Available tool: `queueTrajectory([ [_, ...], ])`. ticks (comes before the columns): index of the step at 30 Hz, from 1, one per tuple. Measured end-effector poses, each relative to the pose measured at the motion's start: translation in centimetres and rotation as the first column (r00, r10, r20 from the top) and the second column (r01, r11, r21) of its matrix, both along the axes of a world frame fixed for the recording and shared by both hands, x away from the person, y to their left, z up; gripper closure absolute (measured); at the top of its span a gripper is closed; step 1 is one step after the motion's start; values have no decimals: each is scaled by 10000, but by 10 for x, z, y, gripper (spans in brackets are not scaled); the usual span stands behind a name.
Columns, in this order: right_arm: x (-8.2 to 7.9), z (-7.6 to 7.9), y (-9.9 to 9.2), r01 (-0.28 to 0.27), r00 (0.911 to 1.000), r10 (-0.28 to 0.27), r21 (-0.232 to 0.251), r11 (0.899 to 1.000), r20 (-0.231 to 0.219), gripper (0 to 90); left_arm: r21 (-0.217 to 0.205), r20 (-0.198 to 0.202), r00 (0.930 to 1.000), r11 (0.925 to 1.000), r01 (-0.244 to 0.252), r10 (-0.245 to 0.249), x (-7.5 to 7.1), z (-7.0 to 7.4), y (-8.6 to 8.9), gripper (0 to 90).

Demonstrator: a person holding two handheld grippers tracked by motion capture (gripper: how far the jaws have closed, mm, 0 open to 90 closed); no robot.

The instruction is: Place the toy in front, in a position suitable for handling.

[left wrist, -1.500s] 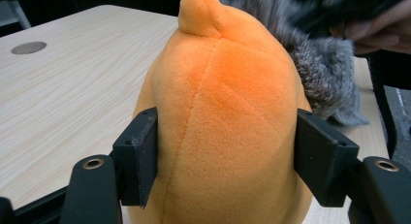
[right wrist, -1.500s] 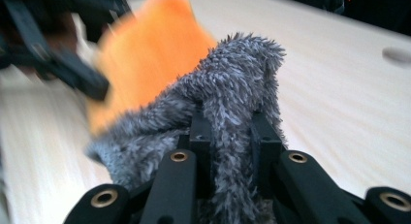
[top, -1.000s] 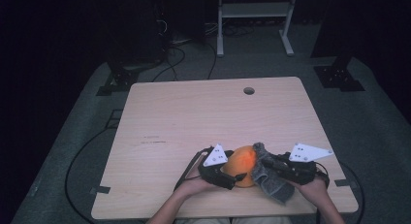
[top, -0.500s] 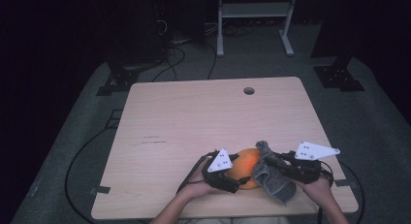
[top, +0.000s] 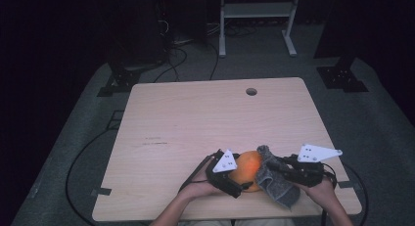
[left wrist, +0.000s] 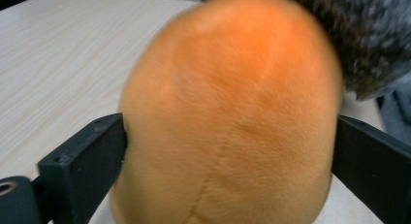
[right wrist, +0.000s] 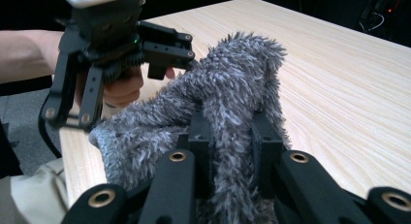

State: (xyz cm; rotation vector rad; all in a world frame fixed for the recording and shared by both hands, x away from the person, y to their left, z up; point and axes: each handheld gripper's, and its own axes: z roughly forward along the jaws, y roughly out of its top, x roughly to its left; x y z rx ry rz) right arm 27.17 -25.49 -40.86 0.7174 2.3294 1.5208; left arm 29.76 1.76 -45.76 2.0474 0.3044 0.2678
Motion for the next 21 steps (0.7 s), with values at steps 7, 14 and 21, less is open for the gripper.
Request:
queueTrajectory([
  [7,6,-6,-12,323,9993,-319,208,9993,-180,748,-315,-90,9998,9993,-192,190,1,2,1,113],
  [14,6,-4,-16,570,9981,-559,452,9974,-246,750,-411,307,9984,9981,-465,478,-7,12,-1,221],
  [21,10,-3,-10,757,9970,-749,506,9958,-173,752,-330,392,9978,9981,-524,536,-5,21,4,248],
])
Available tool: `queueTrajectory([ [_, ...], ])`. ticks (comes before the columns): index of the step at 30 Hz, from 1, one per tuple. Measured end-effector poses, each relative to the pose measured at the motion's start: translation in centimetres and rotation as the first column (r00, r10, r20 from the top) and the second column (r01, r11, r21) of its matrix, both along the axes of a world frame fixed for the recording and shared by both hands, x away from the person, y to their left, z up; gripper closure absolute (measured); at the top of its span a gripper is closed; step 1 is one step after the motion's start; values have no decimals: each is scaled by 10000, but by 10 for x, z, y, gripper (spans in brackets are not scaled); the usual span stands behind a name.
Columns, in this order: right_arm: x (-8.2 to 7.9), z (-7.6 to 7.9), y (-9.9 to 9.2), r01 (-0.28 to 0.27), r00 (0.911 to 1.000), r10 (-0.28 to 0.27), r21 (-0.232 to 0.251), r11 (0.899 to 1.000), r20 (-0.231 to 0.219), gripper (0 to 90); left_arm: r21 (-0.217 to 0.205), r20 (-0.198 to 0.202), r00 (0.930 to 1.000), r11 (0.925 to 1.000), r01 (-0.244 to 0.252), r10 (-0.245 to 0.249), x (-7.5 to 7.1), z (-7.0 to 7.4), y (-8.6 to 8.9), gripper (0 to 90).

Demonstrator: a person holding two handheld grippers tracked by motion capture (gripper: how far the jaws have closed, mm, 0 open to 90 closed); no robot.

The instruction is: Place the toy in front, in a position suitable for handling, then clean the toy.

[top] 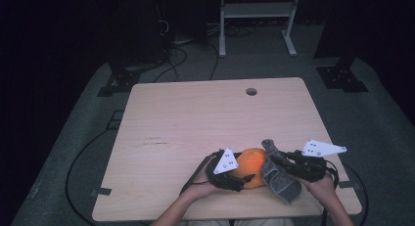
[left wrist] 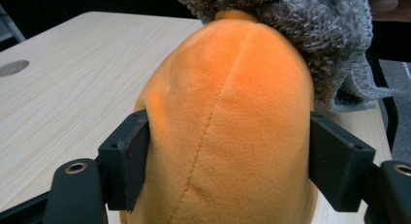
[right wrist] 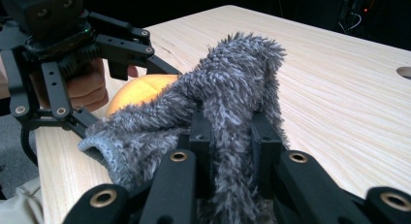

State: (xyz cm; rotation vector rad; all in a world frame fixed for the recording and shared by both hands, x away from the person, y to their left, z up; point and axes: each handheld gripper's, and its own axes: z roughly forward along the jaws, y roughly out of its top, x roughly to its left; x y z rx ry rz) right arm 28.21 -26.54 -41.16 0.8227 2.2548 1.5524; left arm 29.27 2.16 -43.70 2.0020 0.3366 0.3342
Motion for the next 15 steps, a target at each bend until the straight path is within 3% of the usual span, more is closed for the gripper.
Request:
queueTrajectory([
  [12,7,-1,5,-178,9997,177,-62,9998,-183,752,119,-305,9995,9999,62,-58,4,-1,3,237],
  [15,1,8,3,-123,9997,128,-262,9996,197,752,234,-228,9997,9997,-46,51,3,1,1,240],
])
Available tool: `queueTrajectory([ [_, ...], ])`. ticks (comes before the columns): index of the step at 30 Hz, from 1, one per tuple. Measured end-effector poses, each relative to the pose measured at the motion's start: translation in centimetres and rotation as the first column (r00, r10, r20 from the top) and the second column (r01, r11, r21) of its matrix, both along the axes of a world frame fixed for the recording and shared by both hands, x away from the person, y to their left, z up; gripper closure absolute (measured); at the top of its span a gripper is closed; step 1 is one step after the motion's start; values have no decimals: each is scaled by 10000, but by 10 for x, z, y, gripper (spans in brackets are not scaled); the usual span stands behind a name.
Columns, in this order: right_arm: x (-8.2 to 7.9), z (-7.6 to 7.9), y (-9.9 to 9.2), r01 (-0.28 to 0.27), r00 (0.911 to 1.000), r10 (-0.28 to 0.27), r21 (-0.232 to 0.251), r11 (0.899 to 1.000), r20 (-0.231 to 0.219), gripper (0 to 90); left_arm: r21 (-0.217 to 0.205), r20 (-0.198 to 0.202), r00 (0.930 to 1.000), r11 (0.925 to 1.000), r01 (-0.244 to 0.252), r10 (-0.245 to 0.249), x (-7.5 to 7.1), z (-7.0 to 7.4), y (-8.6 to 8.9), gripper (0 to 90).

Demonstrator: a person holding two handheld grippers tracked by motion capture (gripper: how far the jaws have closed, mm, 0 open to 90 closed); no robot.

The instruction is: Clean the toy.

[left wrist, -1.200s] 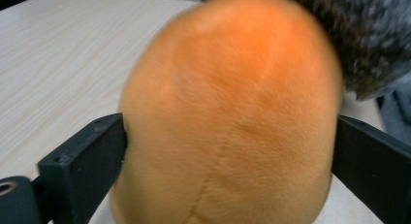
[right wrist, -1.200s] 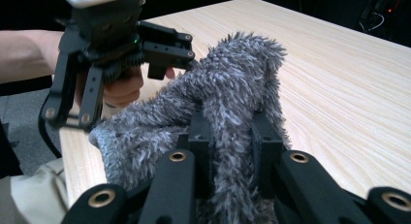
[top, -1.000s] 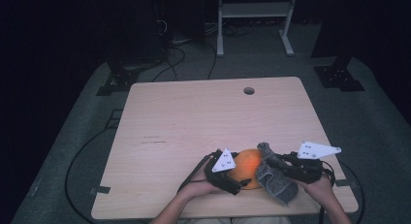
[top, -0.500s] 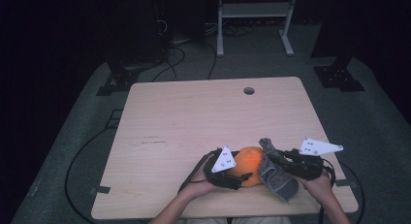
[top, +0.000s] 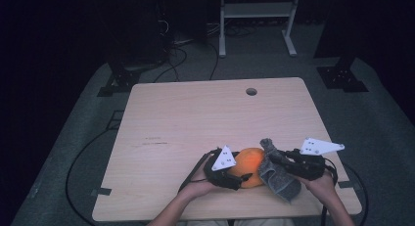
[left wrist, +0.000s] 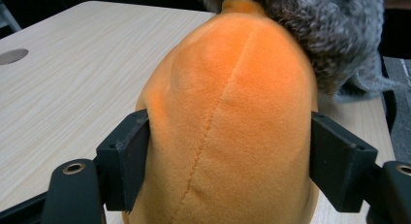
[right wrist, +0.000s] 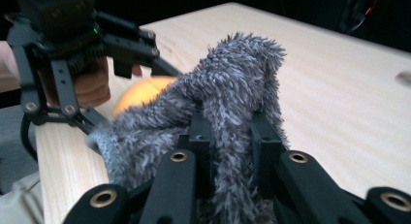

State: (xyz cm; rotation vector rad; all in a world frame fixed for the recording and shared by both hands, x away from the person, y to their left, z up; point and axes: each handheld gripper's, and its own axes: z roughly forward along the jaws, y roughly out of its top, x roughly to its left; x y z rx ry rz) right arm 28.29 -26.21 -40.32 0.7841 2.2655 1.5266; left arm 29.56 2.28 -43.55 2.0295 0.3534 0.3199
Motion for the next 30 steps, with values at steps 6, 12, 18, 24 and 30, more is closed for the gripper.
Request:
queueTrajectory([
  [6,-12,21,22,-506,9941,536,-346,9981,943,752,246,243,9992,9992,314,-320,-4,-3,-6,241],
  [12,-11,7,27,-560,9962,614,-870,9946,612,755,-163,78,9972,9971,748,-747,-4,0,0,213],
  [18,-17,-2,21,-612,9976,635,-804,9949,260,754,12,357,9925,9932,1168,-1168,-4,1,1,116],
  [24,-15,-4,19,-466,9982,498,-941,9945,325,755,110,279,9932,9935,1129,-1132,-1,-4,2,171],
  [30,-12,-5,3,144,9999,-136,-836,9964,98,754,-17,338,9944,9949,1006,-1005,-3,-5,-3,183],
])
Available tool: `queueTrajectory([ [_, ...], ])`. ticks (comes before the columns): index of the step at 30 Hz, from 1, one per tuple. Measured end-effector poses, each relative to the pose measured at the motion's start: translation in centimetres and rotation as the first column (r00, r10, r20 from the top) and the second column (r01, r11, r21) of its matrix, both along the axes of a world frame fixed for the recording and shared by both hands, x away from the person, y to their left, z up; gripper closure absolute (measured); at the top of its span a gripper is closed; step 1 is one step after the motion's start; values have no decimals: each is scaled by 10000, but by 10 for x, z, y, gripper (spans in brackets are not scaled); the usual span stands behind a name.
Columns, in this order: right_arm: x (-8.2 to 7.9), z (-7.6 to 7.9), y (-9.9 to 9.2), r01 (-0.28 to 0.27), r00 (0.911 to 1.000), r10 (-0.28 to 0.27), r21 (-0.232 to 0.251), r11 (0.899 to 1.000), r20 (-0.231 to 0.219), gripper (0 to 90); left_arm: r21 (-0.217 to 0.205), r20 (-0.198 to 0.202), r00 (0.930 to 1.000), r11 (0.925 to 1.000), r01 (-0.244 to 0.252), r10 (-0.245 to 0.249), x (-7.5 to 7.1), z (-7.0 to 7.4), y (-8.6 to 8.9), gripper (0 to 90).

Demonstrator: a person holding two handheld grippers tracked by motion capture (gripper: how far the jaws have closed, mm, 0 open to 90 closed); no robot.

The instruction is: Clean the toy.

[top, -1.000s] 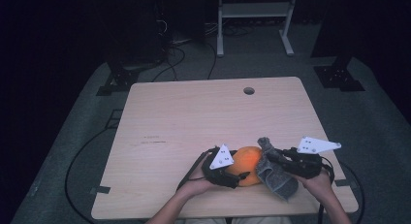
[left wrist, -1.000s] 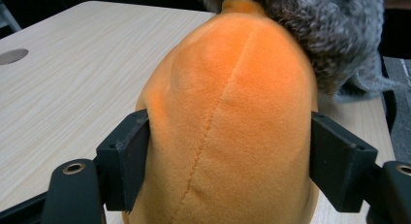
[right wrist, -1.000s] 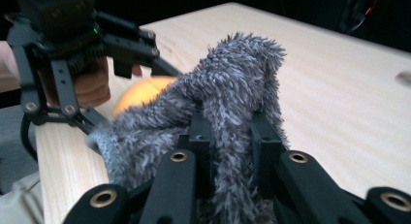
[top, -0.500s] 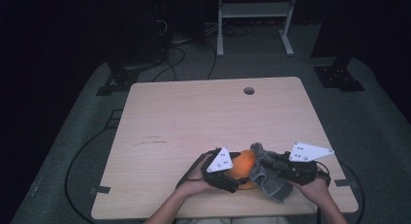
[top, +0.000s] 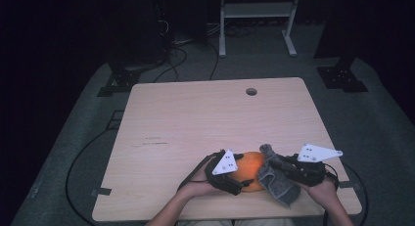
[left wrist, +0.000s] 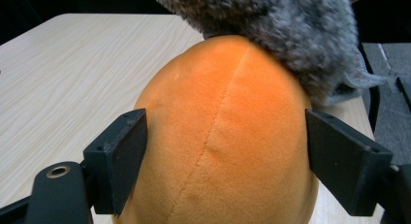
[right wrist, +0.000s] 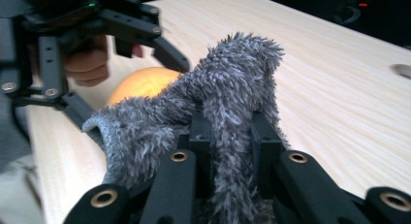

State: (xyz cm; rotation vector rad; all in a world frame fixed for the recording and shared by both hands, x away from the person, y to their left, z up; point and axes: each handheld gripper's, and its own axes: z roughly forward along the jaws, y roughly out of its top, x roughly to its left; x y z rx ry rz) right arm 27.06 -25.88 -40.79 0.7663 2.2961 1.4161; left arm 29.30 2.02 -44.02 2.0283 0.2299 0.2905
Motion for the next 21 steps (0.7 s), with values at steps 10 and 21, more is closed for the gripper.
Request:
queueTrajectory([
  [10,-10,0,24,-653,9965,691,-767,9949,476,754,-1235,-740,9956,9912,483,-577,10,13,27,130],
  [21,1,-9,-15,-36,9997,39,141,9999,-242,754,646,-69,9989,9968,478,-474,2,-2,6,191],
])
